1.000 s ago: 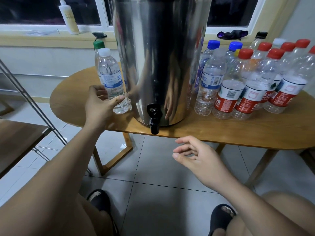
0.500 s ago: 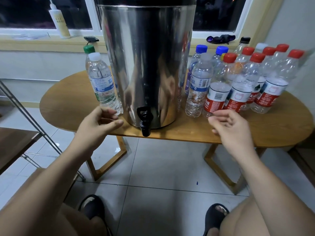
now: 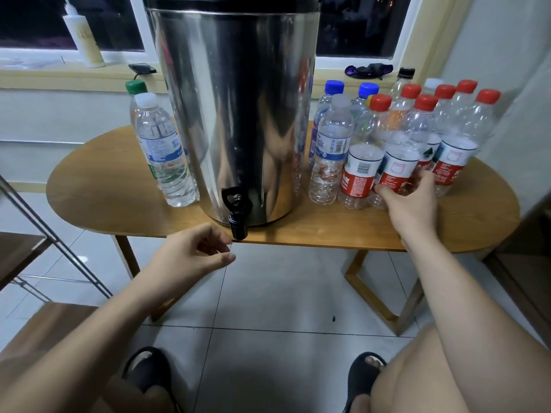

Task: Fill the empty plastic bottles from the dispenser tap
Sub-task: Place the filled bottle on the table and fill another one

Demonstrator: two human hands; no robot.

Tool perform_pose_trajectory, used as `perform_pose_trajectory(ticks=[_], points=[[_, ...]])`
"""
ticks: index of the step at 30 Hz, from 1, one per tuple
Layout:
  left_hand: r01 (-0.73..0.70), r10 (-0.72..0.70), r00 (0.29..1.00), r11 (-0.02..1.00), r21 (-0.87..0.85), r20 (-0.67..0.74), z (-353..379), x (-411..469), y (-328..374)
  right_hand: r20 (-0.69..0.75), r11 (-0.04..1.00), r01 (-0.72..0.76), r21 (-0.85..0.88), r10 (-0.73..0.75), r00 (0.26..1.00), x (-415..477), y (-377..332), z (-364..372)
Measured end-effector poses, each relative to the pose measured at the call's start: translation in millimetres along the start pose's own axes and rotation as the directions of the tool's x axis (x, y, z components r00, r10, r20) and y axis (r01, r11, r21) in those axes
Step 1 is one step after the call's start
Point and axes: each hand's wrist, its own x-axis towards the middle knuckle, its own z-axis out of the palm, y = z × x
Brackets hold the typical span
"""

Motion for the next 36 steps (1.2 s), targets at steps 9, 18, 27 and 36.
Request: perform_pose_trajectory(ticks=[9,18,27,36], points=[[-0.008,0.004,0.999,0.997,0.072,0.054,11.7,-6.5,5.5,0.009,1.000,0.014,-0.002,-0.014,1.000,-11.3,-11.6,-8.1],[-0.034,0.035,0.997,0.999,-0.003,0.076,4.5,-11.2,12.5,0.136,0.990,-0.052,0.129,0.034,0.990,-73.4,-35.3,-25.9],[-0.061,0.063,0.993,0.998,-0.025,0.099,4.2,-16.6,20.8,0.509,0.984,-0.008,0.177,-0.085,0.857,-157.4,-44.5,13.3],[-0.089,0.102,0.987,0.991,-0.099,0.128,-3.5,-25.3,25.7,0.804,0.995,0.082,-0.049,-0.009,0.594,-218.2,-33.4,40.7]])
